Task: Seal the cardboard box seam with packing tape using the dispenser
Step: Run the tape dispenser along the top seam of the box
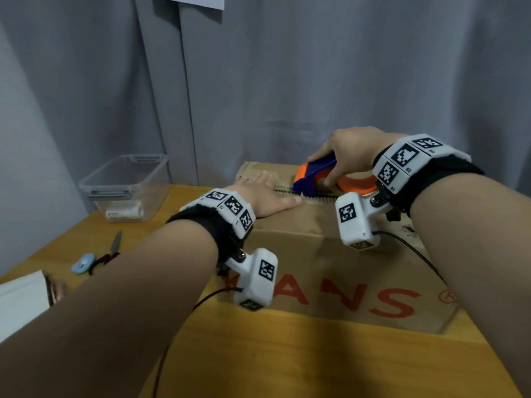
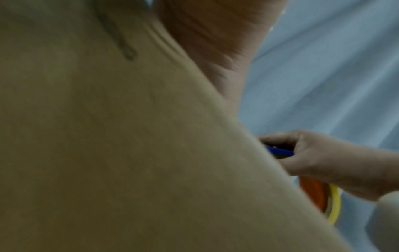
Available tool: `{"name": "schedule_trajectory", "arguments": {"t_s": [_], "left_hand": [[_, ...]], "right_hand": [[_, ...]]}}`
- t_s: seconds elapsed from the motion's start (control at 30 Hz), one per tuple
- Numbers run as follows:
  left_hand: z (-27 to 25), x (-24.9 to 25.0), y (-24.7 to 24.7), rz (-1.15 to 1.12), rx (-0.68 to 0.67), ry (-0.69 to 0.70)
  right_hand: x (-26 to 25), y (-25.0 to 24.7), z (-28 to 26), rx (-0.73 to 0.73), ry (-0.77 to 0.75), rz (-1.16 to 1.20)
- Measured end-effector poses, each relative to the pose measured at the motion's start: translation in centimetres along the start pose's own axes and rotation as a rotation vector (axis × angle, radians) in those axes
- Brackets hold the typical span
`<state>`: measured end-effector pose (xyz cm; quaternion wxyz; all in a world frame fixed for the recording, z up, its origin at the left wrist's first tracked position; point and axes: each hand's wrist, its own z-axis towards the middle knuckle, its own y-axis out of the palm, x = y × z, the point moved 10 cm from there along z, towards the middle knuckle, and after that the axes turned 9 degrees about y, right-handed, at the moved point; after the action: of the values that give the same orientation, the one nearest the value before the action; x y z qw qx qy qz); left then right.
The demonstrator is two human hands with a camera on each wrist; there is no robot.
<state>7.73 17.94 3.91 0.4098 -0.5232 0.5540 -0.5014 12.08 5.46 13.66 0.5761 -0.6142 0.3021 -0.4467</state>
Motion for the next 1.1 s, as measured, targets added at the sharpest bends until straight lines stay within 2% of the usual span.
{"name": "schedule_trajectory", "arguments": {"t_s": [0.2, 0.53, 0.7, 0.83, 0.97, 1.1], "left_hand": [[0.5, -3.6, -0.5, 0.05, -0.036, -0.012], [0.2, -9.3, -0.8, 0.141, -0.115, -0.053], [0.0, -6.5, -0.8, 0.184, -0.112, -0.01], [-0.5, -2.8, 0.2, 0.015, -0.118, 0.065], [-0.9, -2.8, 0.0, -0.06, -0.099, 0.079], [-1.1, -2.8, -0.1, -0.058, -0.072, 0.086]], "right_hand": [[-0.4, -0.2, 0.5, -0.027, 0.014, 0.034], [-4.7, -0.7, 2.4, -0.068, -0.02, 0.059], [-4.8, -0.8, 1.8, -0.034, -0.032, 0.042], [-4.4, -1.6, 0.7, 0.003, -0.069, 0.08], [-3.2, -2.2, -1.2, 0.047, -0.088, 0.194], [-2.9, -2.2, -2.2, 0.019, -0.118, 0.143]]}}
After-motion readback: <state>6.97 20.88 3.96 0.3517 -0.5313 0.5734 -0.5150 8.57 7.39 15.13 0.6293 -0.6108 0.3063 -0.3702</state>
